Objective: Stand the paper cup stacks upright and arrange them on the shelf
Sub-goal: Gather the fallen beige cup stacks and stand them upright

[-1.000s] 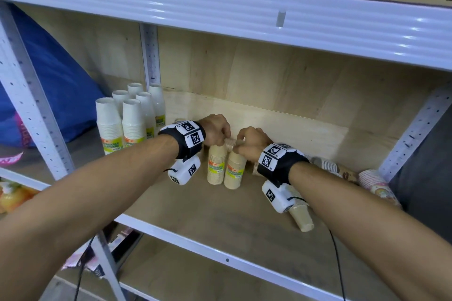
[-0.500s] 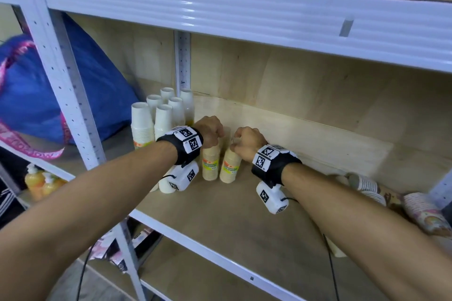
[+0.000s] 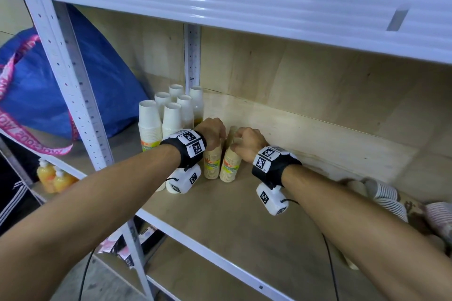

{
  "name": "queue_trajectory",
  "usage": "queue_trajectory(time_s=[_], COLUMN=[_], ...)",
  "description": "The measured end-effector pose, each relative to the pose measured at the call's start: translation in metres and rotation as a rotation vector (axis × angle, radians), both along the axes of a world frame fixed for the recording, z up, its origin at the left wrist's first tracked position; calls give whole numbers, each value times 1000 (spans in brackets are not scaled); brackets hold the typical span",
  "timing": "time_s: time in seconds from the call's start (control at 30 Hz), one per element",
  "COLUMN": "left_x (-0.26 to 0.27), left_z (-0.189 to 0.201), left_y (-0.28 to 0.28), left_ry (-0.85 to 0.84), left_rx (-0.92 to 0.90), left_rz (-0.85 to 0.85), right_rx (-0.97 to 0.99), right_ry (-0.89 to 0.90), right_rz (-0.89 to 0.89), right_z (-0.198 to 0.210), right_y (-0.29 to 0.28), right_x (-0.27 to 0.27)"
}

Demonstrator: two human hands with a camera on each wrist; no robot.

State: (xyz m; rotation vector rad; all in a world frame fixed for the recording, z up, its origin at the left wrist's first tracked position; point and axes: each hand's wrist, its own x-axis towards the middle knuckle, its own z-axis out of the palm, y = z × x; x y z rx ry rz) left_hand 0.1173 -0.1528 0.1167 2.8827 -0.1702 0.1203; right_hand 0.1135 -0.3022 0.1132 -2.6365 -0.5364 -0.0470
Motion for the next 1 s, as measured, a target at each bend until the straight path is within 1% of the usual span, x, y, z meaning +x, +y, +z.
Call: queue_trajectory(time_s=[0.3,0.43,0.57,0.77,0.87,1.0], left_x=[9,13,17,23,26,29], left_z=[-7,-7,-3,16,25,35], left_y=[2,1,2,-3,-15,-41], left_ry=[-1,-11,-46,-62,-84,-116], left_rx=[56,22,-28,-95,-125,-166], left_rz=[-12,7,22,5,-43,-112], right_rx=[88,109,121,98,87,64], right_ry=[31,50,68,31,6,12], right_rz=[-34,-7,23,-51,-108,-174], right_z=[-11,-12,-5,21,31,33], right_y=[6,3,-6,-37,-62,-95], right_x=[11,16,20,32,38,40])
